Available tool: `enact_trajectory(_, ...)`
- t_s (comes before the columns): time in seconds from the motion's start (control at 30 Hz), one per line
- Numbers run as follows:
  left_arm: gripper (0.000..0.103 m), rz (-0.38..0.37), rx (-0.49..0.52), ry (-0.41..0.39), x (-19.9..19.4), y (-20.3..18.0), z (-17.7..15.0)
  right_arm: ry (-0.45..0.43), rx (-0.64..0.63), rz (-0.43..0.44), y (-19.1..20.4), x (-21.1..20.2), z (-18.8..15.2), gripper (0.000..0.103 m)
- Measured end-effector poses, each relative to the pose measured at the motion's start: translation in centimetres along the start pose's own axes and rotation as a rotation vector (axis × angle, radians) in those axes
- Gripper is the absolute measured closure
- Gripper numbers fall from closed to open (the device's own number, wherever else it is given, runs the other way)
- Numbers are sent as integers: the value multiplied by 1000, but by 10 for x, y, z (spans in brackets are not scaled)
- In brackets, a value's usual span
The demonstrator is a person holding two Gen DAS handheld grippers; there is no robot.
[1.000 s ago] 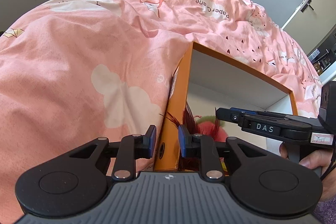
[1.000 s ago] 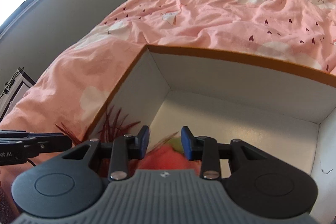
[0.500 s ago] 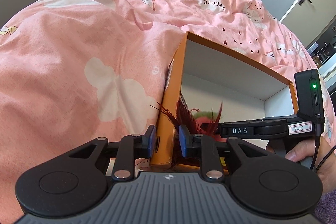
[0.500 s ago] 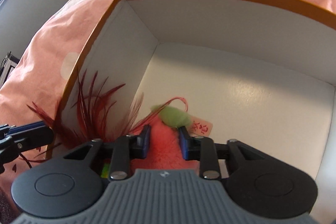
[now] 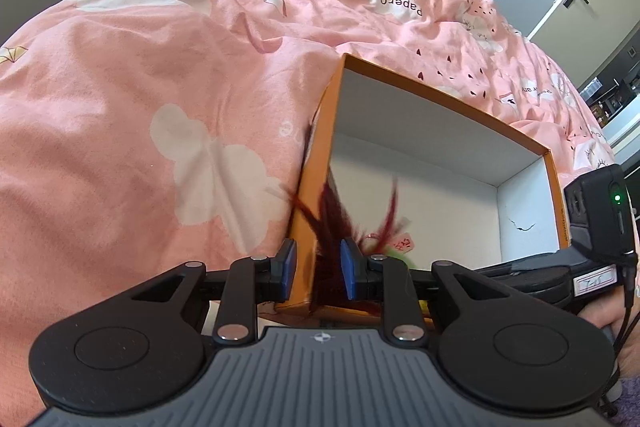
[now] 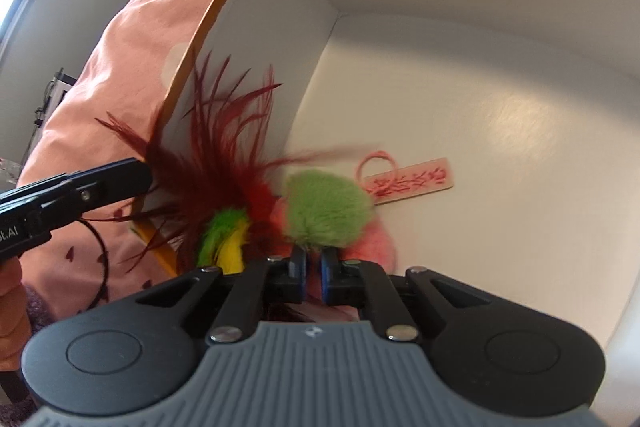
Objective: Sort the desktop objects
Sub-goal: 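Lower both items into the box and open both grippers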
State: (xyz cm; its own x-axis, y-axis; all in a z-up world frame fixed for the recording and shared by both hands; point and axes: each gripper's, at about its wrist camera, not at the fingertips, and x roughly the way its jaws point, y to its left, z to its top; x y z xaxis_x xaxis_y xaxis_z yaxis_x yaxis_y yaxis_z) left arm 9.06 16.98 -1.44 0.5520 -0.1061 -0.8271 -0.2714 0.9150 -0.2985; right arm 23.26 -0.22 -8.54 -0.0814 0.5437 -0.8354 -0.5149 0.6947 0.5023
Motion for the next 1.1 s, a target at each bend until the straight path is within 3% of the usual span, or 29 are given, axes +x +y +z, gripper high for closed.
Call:
enact_trajectory(0.13,77,6,13,2,-3,-4,-3,-21,21,9,0,-3,-2,96)
enact_trajectory(0.4,76,0,23,-16,-10,-10,-9,-121,20,-44,7,-32,-18,86)
enact_trajectory(0.67,76,9,105,-98,-30,-32,-23,-395,-92,-205,39,-77,-66,66)
enact_trajectory(0.8,76,11,162,-160,-44,-47,-36,-537,-121,-277,58,-95,-98,65)
enact_trajectory(0.9,73,10,189,-176,-49,-56,-48,-594,-130,-323,67,-99,-121,65)
enact_trajectory(1.1,66,51,290,-212,-54,-74,-74,-624,-143,-389,71,-109,-152,66)
